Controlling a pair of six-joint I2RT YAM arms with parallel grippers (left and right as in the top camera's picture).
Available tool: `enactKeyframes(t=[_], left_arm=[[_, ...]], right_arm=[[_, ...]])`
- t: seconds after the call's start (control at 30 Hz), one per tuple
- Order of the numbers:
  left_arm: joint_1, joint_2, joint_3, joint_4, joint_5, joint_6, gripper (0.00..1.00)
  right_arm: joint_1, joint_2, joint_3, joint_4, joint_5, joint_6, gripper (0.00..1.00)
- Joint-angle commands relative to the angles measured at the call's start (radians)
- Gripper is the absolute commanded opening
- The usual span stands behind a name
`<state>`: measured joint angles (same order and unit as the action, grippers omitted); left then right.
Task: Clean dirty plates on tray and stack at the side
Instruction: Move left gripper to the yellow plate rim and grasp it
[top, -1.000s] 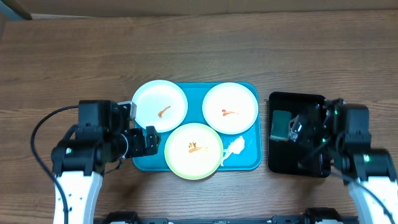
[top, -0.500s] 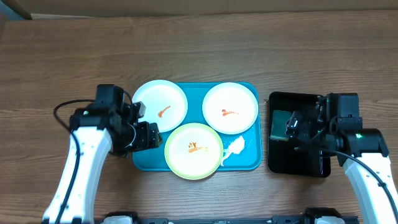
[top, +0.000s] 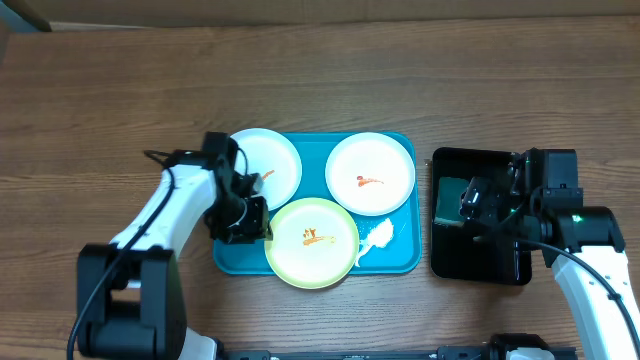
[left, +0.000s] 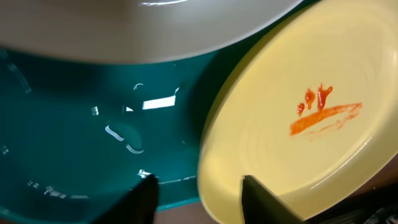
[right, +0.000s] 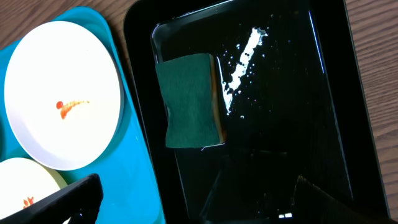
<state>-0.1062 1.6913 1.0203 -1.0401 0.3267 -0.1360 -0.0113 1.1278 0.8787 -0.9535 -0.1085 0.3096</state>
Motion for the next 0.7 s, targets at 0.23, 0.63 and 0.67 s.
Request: enactKeyframes(t=[0.23, 0.63, 0.67], left_arm=[[-0.08, 0.159, 0.022, 0.032, 0.003, 0.001, 0.33], [-0.051, 0.179, 0.039, 0.031, -0.046, -0.029, 0.04], [-0.048, 0.175, 0.042, 0.029, -0.046, -0.029, 0.04]], right_arm=[[0.005, -0.005, 0.029, 0.009, -0.008, -0.002, 1.0], [0.005, -0.005, 0.029, 0.009, -0.008, -0.002, 1.0], [0.005, -0.005, 0.029, 0.009, -0.008, -0.002, 1.0]])
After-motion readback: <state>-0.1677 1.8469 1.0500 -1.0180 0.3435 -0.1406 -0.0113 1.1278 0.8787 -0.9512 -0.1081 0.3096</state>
